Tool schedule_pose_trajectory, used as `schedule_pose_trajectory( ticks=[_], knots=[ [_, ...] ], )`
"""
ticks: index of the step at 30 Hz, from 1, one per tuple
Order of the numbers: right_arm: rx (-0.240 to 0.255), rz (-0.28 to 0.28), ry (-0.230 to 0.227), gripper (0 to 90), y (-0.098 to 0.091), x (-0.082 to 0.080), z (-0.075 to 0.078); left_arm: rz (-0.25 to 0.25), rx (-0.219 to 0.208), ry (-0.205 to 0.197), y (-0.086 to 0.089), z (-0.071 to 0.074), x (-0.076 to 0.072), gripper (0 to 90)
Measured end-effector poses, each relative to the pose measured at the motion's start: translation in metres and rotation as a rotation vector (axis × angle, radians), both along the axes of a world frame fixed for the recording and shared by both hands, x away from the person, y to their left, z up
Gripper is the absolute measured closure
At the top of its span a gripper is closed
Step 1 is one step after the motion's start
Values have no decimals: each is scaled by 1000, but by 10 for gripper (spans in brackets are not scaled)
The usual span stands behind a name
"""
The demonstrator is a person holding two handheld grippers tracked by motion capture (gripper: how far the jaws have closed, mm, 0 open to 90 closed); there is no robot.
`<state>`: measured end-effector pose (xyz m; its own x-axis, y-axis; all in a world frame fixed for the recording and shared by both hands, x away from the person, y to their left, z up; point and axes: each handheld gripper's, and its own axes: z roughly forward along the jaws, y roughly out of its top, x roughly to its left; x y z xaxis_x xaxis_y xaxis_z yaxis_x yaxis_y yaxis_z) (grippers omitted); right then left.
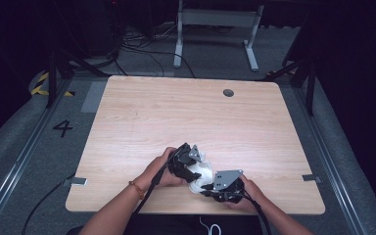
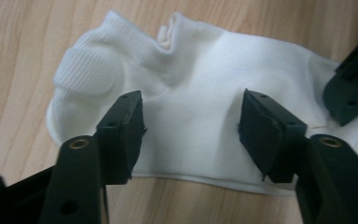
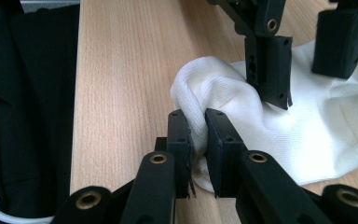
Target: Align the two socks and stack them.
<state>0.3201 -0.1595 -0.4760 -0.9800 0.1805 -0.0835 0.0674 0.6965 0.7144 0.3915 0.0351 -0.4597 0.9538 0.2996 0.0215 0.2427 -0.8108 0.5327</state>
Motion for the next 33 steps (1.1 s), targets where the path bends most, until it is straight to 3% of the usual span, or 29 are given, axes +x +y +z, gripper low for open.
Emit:
schedule_pose_trajectory(
  ticks=[3,5,8,11,13,16,19,20,25,29,33],
  knots=[
    [-1,-8,37,828,-3,3,2,51,6,-29,5,2,4,334],
    [-5,-9,42,828,-4,1,2,86,21,-14,11,1,10,294],
    [-24,8,30,830,-4,-2,4,83,8,18,13,-1,10,280],
    [-30,14,25,828,-4,-5,5,69,14,11,11,-1,9,273],
    [-29,22,7,798,-4,-7,5,65,10,6,10,-2,9,274],
    [-22,31,-34,667,-8,-10,7,64,0,20,12,-3,10,274],
    [1,52,-45,675,-13,-13,10,67,-10,35,13,-4,12,275],
    [7,71,-45,722,-14,-14,9,67,-15,40,13,-4,13,276],
    [0,91,-66,704,-10,-14,5,65,-16,41,13,-4,13,282],
    [-11,102,-54,658,-5,-13,1,62,-16,45,13,-4,12,291],
    [10,98,-23,658,-3,-10,-1,61,-20,47,13,-4,12,301]
  ],
)
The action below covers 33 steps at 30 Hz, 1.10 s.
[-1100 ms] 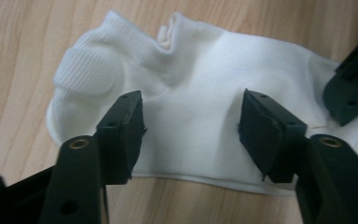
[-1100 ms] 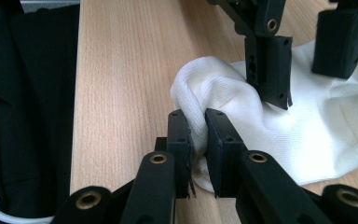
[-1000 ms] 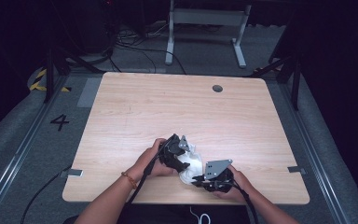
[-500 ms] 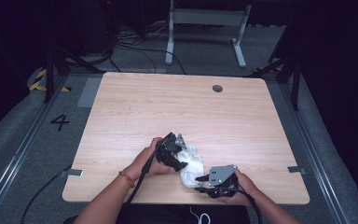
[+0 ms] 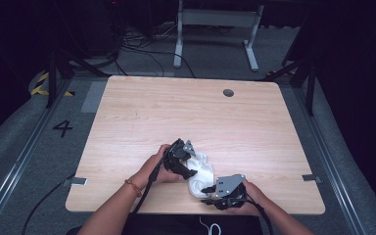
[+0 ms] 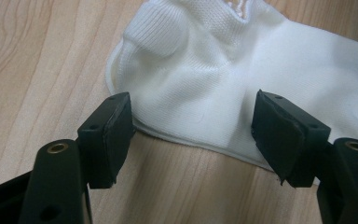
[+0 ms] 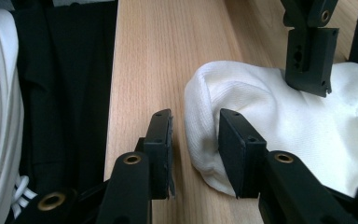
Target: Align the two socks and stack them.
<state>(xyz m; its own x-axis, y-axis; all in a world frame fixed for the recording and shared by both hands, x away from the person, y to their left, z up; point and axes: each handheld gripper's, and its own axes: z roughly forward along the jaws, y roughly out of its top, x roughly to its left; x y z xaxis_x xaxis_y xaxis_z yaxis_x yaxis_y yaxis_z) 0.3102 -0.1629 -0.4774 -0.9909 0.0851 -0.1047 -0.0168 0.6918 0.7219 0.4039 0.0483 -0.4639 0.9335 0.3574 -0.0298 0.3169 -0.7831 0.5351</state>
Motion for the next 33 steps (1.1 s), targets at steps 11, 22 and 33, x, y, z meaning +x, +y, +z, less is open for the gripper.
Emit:
schedule_pose_trajectory(
  ticks=[11,22,33],
  knots=[
    [-13,-37,-8,817,2,4,1,14,-7,1,0,-1,1,296],
    [2,-22,17,836,-8,0,8,41,-5,-20,0,1,2,205],
    [38,-10,-2,836,-13,-4,23,24,7,-17,-1,0,-1,242]
  ],
)
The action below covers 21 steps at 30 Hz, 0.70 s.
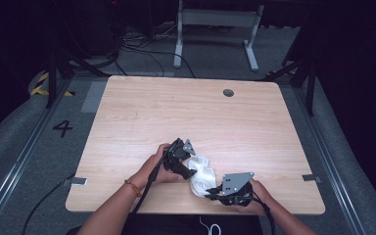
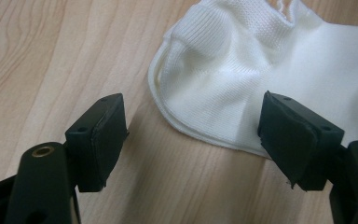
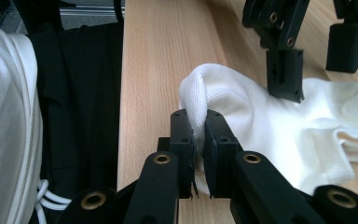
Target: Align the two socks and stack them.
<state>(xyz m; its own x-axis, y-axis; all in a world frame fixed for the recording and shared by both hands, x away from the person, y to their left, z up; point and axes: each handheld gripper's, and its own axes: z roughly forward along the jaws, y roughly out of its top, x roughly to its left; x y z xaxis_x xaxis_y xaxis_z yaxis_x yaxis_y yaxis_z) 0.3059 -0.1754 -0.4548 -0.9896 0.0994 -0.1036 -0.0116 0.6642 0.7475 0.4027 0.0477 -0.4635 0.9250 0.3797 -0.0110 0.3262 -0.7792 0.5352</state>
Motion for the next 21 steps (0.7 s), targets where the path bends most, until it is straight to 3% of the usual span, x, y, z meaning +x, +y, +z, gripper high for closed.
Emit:
schedule_pose_trajectory(
  ticks=[8,13,21],
  knots=[
    [25,-10,-17,836,-6,-1,10,-53,18,-52,-9,1,-10,244],
    [45,-17,-13,836,-8,-1,17,-68,-18,-10,-14,-2,-14,245],
    [31,-37,-7,836,-13,-3,24,-117,-41,9,-23,-4,-17,243]
  ],
)
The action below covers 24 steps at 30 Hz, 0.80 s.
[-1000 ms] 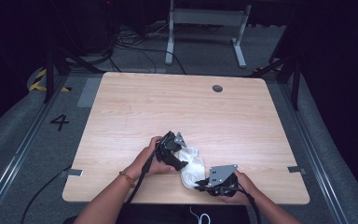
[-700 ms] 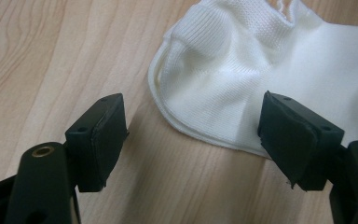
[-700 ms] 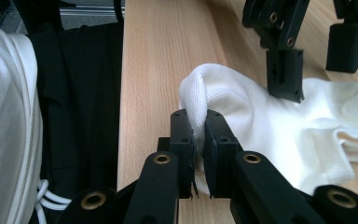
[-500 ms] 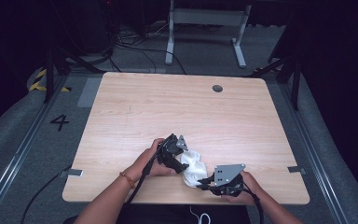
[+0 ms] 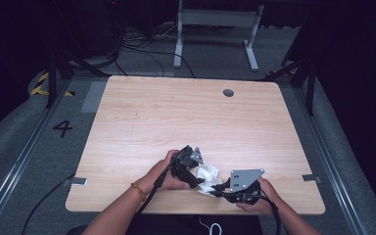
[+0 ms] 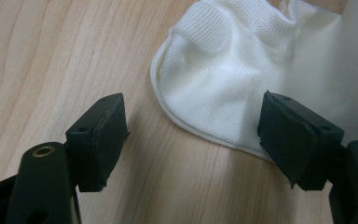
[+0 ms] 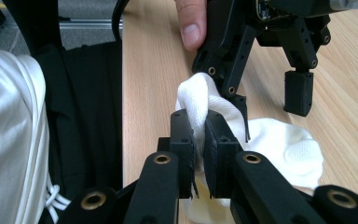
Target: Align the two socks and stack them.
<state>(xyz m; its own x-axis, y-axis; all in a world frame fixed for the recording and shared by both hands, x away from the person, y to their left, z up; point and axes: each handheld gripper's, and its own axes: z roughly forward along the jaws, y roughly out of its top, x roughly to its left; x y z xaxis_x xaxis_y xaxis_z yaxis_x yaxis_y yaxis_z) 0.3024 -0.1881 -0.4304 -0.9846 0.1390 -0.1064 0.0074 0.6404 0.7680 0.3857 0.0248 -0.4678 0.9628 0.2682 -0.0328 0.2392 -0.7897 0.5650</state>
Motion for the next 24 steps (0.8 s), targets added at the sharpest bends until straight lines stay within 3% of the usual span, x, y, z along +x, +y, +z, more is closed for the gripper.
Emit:
schedule_pose_trajectory(
  ticks=[24],
  knots=[
    [-1,-51,-1,837,-6,4,2,-27,11,10,-5,1,4,219]
  ],
)
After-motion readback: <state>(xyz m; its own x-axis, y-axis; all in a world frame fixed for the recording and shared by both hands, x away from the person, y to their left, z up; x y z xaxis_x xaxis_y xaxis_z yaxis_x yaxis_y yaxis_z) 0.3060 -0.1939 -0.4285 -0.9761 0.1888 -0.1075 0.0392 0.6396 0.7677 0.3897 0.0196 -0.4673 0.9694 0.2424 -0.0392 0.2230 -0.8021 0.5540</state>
